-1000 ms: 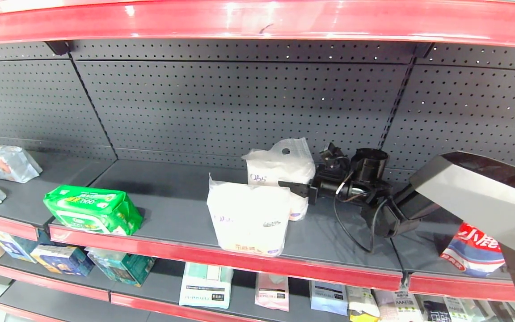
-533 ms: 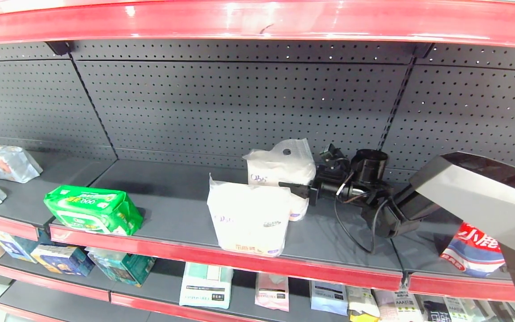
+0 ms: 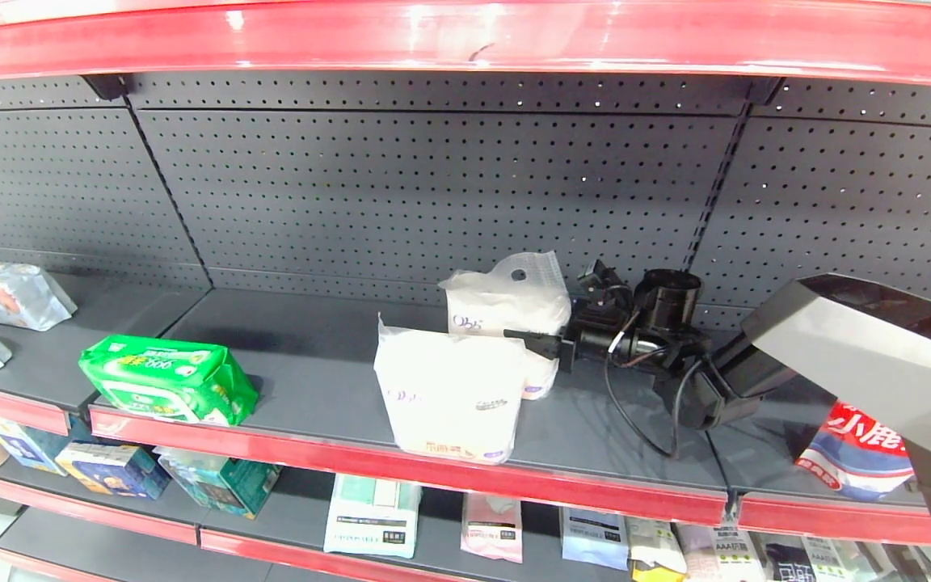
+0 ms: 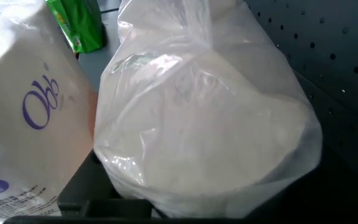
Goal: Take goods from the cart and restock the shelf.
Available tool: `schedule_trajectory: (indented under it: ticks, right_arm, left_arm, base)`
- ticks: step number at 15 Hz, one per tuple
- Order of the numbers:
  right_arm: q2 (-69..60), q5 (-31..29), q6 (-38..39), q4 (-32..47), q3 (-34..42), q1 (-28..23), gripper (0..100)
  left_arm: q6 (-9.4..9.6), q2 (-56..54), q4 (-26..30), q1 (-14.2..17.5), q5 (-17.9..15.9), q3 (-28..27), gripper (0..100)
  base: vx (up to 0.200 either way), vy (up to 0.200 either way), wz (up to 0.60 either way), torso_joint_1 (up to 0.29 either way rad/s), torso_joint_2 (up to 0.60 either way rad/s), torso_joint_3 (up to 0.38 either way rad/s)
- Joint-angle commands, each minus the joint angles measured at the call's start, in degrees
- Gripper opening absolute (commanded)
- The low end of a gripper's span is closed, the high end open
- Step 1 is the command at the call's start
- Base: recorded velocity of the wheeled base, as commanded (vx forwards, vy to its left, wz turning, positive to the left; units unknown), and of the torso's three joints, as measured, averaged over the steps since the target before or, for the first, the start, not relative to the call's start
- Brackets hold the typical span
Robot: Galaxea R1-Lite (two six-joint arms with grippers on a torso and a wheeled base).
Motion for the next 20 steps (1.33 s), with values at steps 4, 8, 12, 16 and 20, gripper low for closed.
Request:
schedule_trajectory:
  ticks: [4,8,12,16,20]
  right_arm:
    - [-0.91,-0.17,0.80,-0.13,0.11,0.02,100]
    - [-3.98,-0.26,0.80,0.05,3.54,-0.42,100]
    - [-7.15,-0.44,0.62,0.05,7.50,-2.44,100]
    - [-10.93,-0.53,0.62,0.05,10.92,-4.11,100]
    - [-14.18,-0.79,0.62,0.14,12.86,-5.16,100]
  left_arm:
    - [-0.04,-0.01,-0.02,0.02,0.02,-0.01,100]
    - [-0.04,-0.01,-0.02,0.02,0.02,-0.01,100]
    - [0.05,-0.01,-0.02,0.02,0.02,-0.01,100]
    - [-0.04,-0.01,-0.02,0.02,0.02,-0.01,100]
    - [-0.04,-0.01,-0.02,0.02,0.02,-0.01,100]
  base:
    - [0.000,0.000,0.00,0.000,0.00,0.000]
    - [0.000,0.000,0.00,0.000,0.00,0.000]
    - [0.000,0.000,0.00,0.000,0.00,0.000]
    - [0.000,0.000,0.00,0.000,0.00,0.000]
    - [0.000,0.000,0.00,0.000,0.00,0.000]
